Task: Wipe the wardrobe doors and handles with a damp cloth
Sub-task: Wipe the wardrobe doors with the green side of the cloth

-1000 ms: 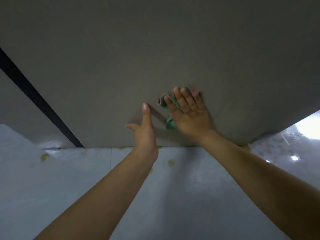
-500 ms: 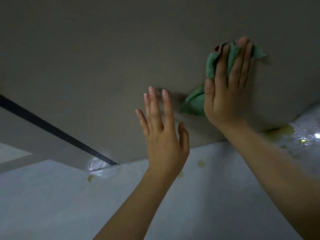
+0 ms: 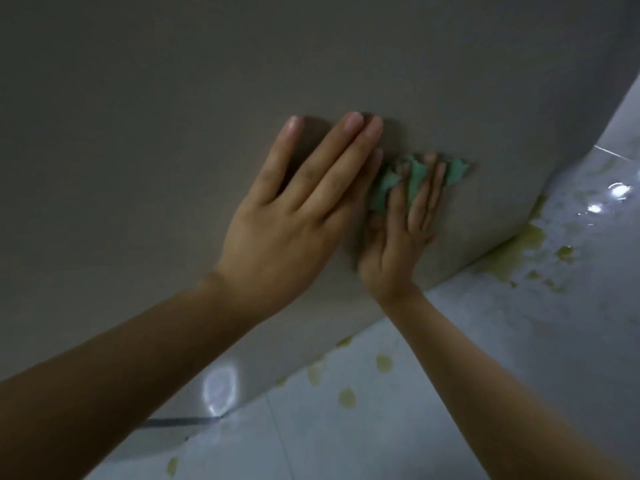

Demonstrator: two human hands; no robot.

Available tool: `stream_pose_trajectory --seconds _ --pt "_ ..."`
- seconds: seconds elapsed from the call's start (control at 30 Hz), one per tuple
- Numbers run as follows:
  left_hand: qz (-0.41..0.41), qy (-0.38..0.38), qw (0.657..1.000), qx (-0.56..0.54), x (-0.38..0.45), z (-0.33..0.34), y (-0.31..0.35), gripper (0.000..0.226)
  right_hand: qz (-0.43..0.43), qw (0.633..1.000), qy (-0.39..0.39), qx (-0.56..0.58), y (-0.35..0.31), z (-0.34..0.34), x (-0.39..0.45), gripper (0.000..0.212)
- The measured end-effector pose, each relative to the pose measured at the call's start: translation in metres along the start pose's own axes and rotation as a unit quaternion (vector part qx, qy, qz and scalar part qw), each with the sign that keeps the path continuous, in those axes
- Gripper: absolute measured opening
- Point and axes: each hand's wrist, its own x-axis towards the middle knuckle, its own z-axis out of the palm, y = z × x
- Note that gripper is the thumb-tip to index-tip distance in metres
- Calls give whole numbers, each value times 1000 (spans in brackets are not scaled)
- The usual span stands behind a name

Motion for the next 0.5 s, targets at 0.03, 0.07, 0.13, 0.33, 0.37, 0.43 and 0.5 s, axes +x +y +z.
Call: stream_pose_trajectory --seconds 0.03,0.07,0.13,0.33,0.37,0.43,0.5 --pt "13 -4 1000 8 1 1 -2 48 51 998 19 29 12 -2 -5 47" --pt "21 -8 1000 15 0 1 -3 50 122 990 40 58 20 -3 -9 51" --pt "23 -15 999 17 -2 0 -4 55 232 965 73 103 18 -1 -12 52" --pt "-5 -7 1000 -14 13 -6 0 49 111 992 12 57 -47 16 -18 51" --pt "-8 -2 1000 -17 17 -7 0 49 115 990 30 72 -37 15 -11 49" --pt "-2 3 1000 -22 25 -8 -1 51 161 976 103 103 -2 10 9 47" --pt "12 -3 1000 -21 32 -5 2 51 269 943 162 106 26 5 28 51"
